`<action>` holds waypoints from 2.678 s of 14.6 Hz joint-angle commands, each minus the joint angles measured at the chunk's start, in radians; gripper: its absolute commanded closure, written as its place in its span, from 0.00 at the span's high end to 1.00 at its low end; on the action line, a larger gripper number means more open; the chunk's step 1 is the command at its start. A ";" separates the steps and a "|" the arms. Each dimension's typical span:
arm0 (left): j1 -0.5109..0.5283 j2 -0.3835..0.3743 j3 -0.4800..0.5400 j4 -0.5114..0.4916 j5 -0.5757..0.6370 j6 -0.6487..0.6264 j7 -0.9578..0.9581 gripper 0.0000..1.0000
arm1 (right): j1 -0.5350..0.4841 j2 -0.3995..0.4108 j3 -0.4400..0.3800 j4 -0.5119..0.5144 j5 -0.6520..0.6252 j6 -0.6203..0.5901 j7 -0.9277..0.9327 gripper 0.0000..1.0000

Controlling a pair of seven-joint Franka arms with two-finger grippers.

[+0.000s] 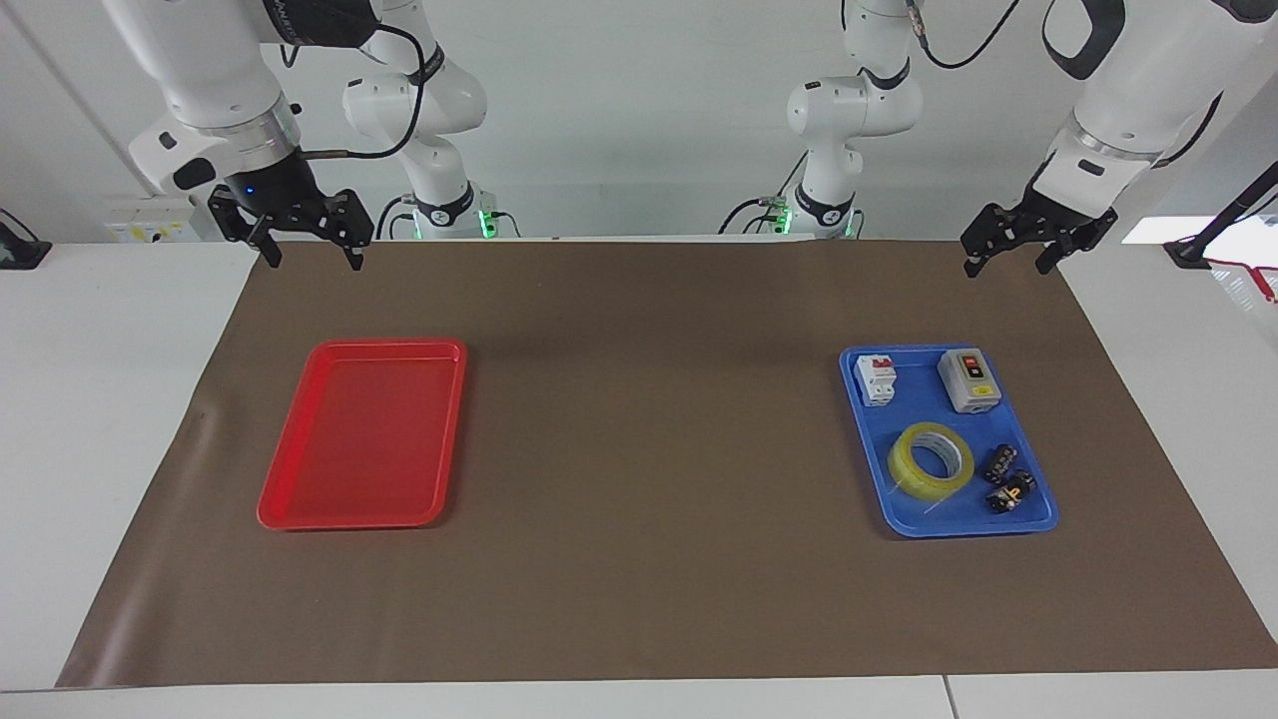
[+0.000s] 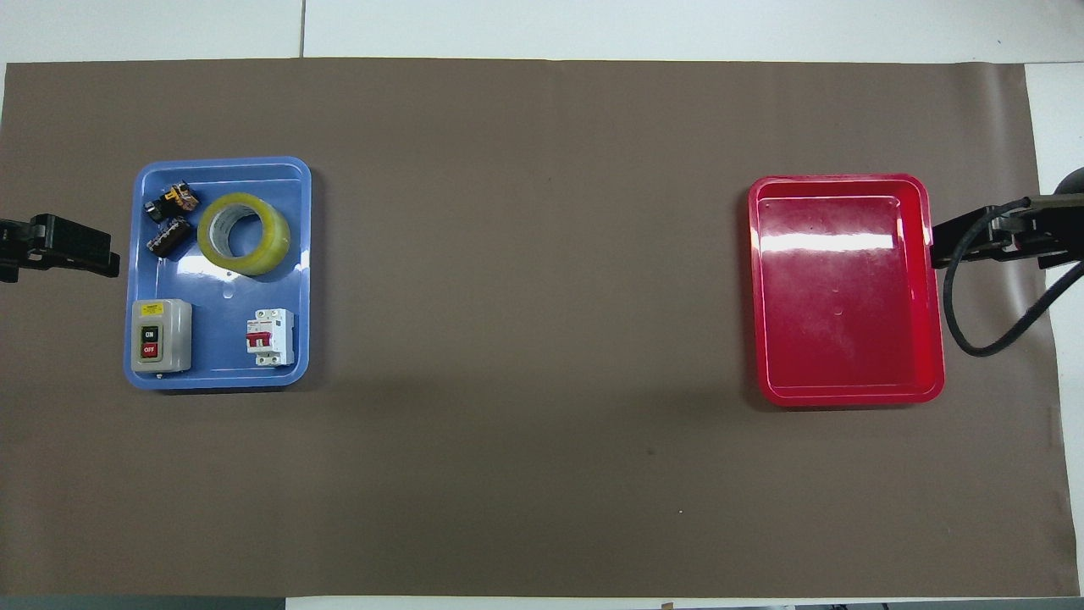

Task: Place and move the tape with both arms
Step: 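Reach the left gripper toward the yellow tape roll in the blue tray, then lower the left gripper onto the yellow tape roll and grasp it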

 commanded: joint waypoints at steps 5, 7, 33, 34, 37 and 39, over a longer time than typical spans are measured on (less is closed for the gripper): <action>-0.005 -0.011 0.007 -0.009 0.019 0.005 -0.012 1.00 | -0.006 0.009 0.006 0.017 -0.001 -0.001 -0.005 1.00; -0.005 -0.011 0.008 -0.009 0.020 0.005 -0.012 1.00 | -0.006 0.009 0.006 0.017 -0.001 0.001 -0.004 1.00; 0.064 0.211 0.010 -0.357 0.020 0.767 0.082 1.00 | -0.006 0.008 0.006 0.014 0.002 0.003 0.002 1.00; 0.074 0.222 0.010 -0.374 0.020 0.810 0.080 1.00 | -0.007 0.008 0.006 0.015 0.002 0.003 0.002 1.00; 0.081 0.265 0.010 -0.396 0.019 0.891 0.061 1.00 | -0.006 0.008 0.006 0.015 0.002 0.000 0.002 1.00; 0.087 0.274 0.010 -0.399 0.020 0.899 -0.022 1.00 | -0.006 0.008 0.005 0.015 0.002 -0.001 0.002 1.00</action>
